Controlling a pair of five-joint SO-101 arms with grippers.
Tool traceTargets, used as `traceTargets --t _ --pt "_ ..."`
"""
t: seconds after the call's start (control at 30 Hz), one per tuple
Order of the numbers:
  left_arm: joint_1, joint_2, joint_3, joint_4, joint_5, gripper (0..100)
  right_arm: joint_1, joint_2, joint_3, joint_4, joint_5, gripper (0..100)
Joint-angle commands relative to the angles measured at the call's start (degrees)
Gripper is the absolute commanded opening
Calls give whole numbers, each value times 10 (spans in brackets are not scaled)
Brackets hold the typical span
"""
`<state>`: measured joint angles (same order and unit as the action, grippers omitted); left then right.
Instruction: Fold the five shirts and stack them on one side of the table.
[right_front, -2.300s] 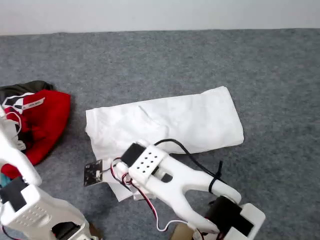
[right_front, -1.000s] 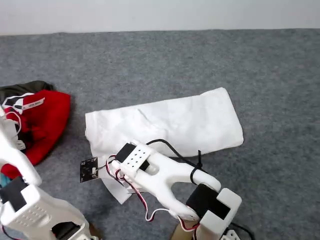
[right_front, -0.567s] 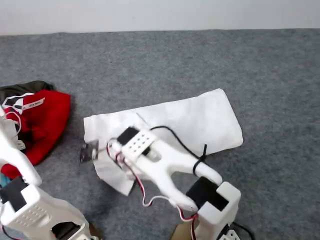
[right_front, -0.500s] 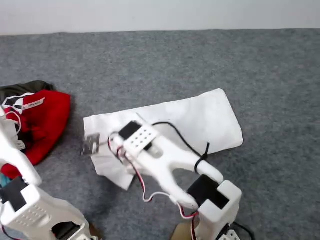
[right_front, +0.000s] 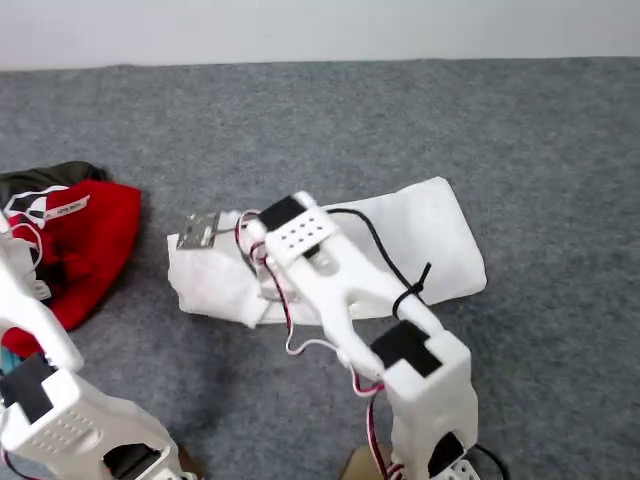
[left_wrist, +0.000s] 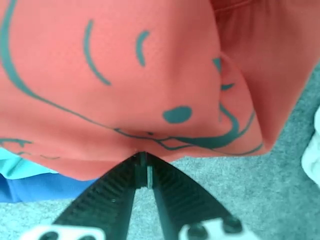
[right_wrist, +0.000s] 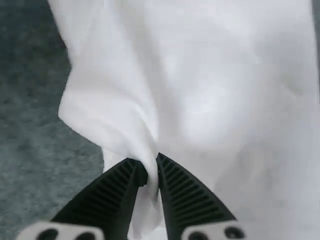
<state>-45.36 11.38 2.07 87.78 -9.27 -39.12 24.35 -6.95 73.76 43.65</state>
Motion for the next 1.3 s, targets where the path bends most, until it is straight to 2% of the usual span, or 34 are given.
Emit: traceTargets --t 0.0,0.13,0.37,0.6,0.83,0.97,1.17,1.27 --pt "2 -31 -3 -8 2 3 24 15 -65 7 -10 16" --pt "2 -31 -3 -8 2 3 29 40 -97 32 -16 26" --pt "2 -31 -3 -8 2 3 47 51 -132 44 -98 169" --pt "2 -31 -3 -8 2 3 73 56 -135 4 -100 175" --pt "2 -31 -3 -8 2 3 101 95 -176 15 -103 174" --pt "2 -33 -3 -7 2 3 107 94 -232 62 -103 173" --pt "3 -36 -6 4 2 3 120 77 -349 190 -106 173" --pt "6 -36 -12 32 2 3 148 72 -375 241 -140 173"
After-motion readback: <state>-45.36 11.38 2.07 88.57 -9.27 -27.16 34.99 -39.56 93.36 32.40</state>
